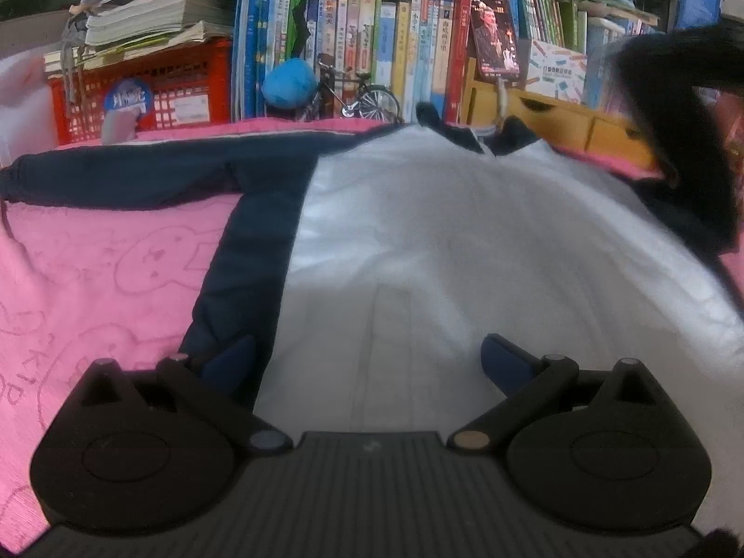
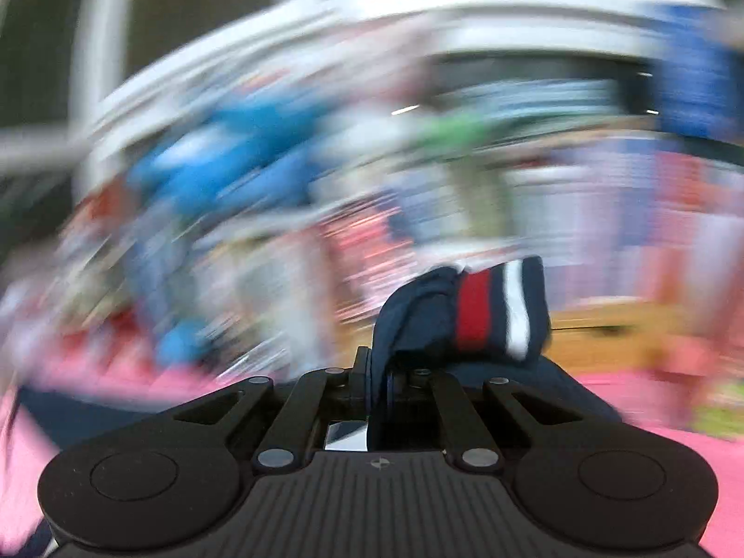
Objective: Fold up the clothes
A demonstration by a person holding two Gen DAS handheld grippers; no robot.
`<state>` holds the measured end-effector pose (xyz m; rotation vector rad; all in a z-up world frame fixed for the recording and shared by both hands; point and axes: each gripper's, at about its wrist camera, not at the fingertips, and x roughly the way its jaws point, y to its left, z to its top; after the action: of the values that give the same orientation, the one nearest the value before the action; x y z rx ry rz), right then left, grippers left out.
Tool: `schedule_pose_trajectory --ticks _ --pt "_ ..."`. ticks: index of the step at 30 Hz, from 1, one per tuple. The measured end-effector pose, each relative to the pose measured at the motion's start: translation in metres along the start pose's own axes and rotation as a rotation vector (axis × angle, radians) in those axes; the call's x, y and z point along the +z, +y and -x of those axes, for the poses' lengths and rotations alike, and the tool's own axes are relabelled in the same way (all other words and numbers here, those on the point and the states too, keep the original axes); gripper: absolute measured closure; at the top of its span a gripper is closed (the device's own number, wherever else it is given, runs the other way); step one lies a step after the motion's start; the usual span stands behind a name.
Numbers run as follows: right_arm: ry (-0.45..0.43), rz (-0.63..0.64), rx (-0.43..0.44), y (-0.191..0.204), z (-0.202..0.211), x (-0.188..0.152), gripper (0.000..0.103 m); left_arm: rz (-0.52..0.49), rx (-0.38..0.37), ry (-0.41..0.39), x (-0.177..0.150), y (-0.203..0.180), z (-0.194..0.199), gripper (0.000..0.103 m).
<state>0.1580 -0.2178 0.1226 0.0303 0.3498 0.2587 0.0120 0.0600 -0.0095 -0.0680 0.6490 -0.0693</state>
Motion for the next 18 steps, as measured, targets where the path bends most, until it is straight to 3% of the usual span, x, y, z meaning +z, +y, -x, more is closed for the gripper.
schedule_pose_trajectory --ticks 3,5,7,14,18 --pt "0.152 0.172 0.149 0.088 -0.044 -0.026 0.085 0.028 -0.025 -0.013 -0.001 0.005 0.003 0.0" --pt "0.2 0.254 0.186 0.123 -0.048 -0.043 0.051 0.041 -0.039 -0.02 -0.002 0.008 0.004 0.0" --pt "0.228 0.323 0.208 0.148 -0.048 -0.057 0.039 0.049 -0.045 -0.023 -0.002 0.009 0.004 0.0" --pt "0.226 0.272 0.162 0.114 -0.002 -0.06 0.015 0.069 -0.06 -0.032 -0.003 0.012 0.006 0.0" --pt "0.215 0.168 0.066 0.076 0.01 -0.071 0.013 0.132 -0.078 0.0 0.006 0.022 0.009 0.0"
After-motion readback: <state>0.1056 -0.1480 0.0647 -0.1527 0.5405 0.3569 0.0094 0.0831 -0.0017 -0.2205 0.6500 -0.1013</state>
